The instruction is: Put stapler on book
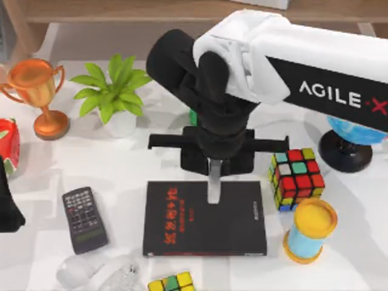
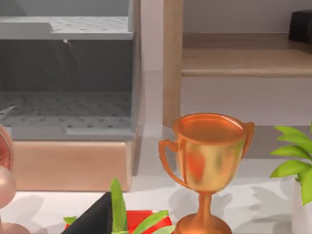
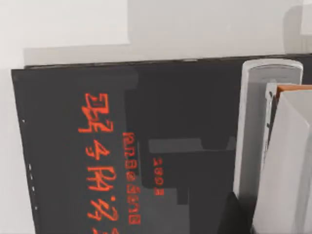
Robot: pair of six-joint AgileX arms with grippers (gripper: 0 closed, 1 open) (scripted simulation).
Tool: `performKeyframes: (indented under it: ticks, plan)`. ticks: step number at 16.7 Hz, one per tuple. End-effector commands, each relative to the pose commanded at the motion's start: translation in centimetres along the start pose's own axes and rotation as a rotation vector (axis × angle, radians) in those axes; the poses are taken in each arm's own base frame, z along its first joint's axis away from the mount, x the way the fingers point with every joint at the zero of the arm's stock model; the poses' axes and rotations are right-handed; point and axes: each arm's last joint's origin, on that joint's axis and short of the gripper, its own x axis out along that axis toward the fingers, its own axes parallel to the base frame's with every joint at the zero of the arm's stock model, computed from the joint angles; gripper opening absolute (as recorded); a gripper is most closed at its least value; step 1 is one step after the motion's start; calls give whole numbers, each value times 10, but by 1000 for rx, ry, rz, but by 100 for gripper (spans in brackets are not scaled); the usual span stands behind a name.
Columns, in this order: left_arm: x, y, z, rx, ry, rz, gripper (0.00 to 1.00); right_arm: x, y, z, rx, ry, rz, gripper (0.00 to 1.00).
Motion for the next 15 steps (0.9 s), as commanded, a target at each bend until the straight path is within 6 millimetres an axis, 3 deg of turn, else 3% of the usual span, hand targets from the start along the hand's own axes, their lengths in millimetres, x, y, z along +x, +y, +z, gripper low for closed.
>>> performKeyframes:
  ticks: [3,9,15]
  plan:
    - [0,0,0,0,0,0,100,17,13,-19,-48,33,-18,0]
    - [0,0,0,0,0,0,100,18,13,-19,-45,33,-18,0]
    - [0,0,0,0,0,0,100,48,13,-21,-49,35,-19,0]
